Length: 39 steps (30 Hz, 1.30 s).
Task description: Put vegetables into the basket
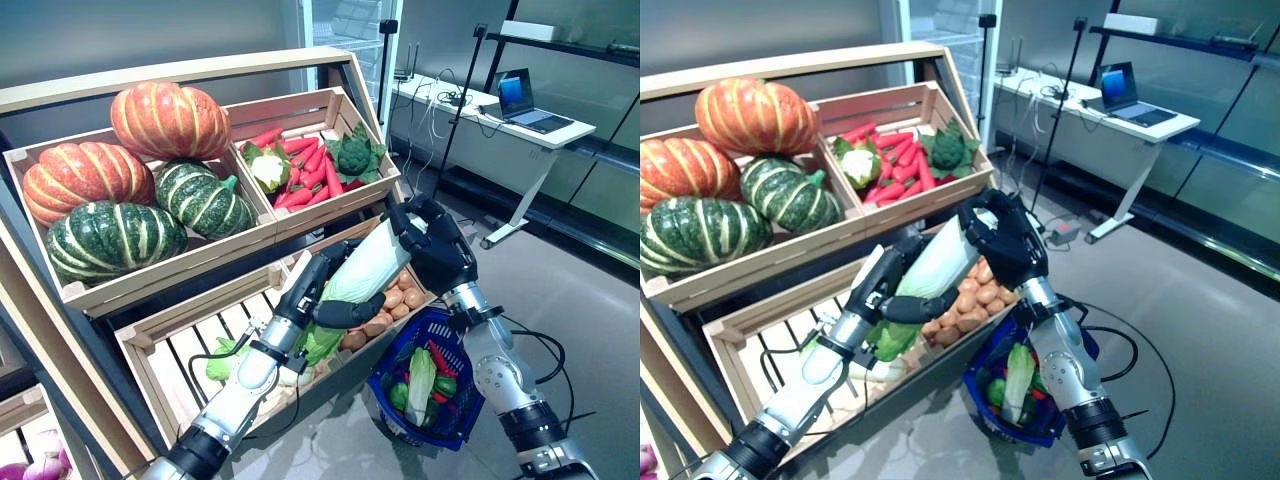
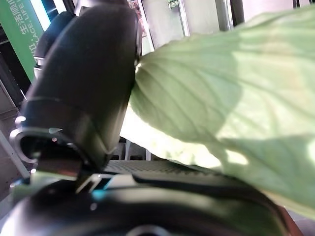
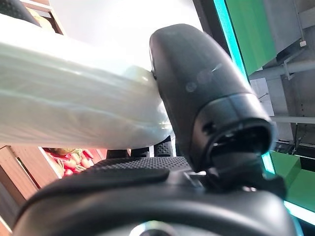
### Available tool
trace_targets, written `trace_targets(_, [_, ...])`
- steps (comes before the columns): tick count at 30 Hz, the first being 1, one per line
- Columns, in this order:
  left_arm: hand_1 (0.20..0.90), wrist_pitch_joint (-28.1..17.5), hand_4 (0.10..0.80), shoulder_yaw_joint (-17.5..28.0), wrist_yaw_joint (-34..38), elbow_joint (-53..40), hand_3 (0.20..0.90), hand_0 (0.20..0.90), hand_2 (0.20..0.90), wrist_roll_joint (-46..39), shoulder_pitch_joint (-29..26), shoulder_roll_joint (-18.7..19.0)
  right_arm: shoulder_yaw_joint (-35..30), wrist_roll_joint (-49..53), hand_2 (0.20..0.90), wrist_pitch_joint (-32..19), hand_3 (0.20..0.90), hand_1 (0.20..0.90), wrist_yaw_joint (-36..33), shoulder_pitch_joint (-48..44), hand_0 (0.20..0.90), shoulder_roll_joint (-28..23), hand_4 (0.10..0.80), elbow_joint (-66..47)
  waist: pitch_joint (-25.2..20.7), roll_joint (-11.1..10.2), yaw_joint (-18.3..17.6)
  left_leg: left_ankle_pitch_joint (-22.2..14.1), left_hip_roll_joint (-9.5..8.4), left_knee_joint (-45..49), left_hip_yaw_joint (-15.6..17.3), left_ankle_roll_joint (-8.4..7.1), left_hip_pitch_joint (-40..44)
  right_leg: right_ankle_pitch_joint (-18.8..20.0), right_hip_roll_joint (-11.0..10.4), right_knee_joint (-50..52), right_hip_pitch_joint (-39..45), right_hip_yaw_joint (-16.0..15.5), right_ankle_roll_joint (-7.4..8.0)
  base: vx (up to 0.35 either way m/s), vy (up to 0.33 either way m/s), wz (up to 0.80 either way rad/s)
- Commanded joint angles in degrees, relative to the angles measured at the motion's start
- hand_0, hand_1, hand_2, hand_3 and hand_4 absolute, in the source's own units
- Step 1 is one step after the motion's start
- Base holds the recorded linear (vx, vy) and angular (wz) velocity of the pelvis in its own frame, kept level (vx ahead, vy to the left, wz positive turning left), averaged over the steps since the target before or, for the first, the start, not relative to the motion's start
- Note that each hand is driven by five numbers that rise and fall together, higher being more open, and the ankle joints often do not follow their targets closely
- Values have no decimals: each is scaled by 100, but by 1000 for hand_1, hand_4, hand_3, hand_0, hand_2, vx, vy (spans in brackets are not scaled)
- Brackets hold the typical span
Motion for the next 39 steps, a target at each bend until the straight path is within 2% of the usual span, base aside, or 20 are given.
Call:
trace_targets(1, [900,-237,800,81,43,-12,900,900,900,-114,-1136,-194,-96,93,300,-391,300,300,328,-964,300,299,400,-311,-232,-19,19,-595,-286,10,-54,330,117,326,222,-92,-219,-37,-265,0,0,0])
trace_targets(13, [900,-24,800,155,50,209,900,900,900,-18,-969,-197,-344,64,300,-626,300,300,199,-936,300,265,400,-334,-215,-3,22,-600,-276,10,-73,328,119,332,216,-103,-211,-46,-263,0,0,0])
trace_targets(22, [900,204,800,192,-88,443,900,900,900,88,-823,-166,-557,-8,300,-584,300,300,195,-931,300,201,400,-392,-224,4,4,-598,-263,10,-58,325,119,325,223,-103,-217,-13,-267,0,0,0])
trace_targets(39, [900,146,800,301,-208,639,900,900,900,73,-564,-134,-714,-21,300,-639,300,300,228,-777,300,108,400,-399,-205,-21,34,-589,-251,10,-73,315,123,322,222,-103,-201,-16,-272,0,0,0])
